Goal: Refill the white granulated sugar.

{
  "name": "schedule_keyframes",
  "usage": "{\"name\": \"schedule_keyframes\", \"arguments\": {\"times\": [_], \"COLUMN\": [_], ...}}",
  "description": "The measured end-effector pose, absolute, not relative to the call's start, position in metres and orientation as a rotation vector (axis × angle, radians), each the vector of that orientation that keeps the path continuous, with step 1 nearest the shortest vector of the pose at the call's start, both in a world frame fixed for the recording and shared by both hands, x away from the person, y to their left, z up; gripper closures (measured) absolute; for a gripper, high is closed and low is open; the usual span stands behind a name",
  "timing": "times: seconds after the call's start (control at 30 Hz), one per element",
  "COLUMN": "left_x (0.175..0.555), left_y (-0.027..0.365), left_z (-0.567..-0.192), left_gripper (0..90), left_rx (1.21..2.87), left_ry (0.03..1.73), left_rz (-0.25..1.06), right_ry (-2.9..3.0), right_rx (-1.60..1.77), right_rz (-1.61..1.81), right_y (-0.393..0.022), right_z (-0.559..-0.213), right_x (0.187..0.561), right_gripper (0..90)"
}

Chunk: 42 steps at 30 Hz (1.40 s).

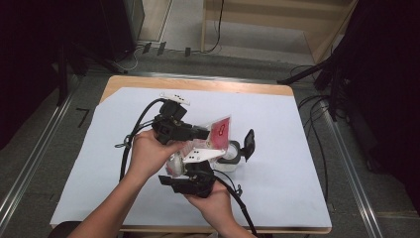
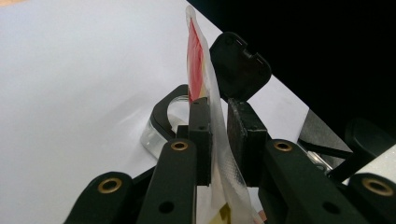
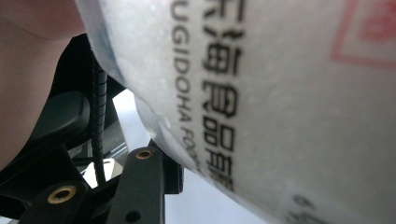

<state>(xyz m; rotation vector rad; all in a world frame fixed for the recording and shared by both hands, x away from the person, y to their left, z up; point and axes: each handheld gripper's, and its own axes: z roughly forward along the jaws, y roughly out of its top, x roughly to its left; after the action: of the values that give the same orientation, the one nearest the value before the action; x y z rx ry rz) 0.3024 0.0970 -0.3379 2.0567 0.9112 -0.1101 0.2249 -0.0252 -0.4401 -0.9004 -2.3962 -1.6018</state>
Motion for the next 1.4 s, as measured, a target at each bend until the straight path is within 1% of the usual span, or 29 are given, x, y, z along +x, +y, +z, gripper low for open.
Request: {"name": "schedule_keyframes", "arguments": {"times": [0.57, 0.67, 1.4], "left_x": [0.3014, 0.3014, 0.3012], "left_y": [0.0957, 0.0961, 0.0962], "left_z": [-0.337, -0.3364, -0.3363], "left_gripper": [80.4, 80.4, 80.4], "left_rx": [2.057, 2.064, 2.047], "left_ry": [0.914, 0.915, 0.907], "left_rz": [-0.102, -0.102, -0.104], "right_ry": [-2.421, -2.429, -2.438], "right_rx": [-0.883, -0.883, -0.881], "right_rz": [-1.608, -1.608, -1.619], "right_y": [-0.0249, -0.0249, -0.0238], "right_z": [-0.4396, -0.4392, -0.4382], "right_x": [0.2239, 0.2237, 0.2225], "right_gripper": [61.2, 62.3, 62.5]}}
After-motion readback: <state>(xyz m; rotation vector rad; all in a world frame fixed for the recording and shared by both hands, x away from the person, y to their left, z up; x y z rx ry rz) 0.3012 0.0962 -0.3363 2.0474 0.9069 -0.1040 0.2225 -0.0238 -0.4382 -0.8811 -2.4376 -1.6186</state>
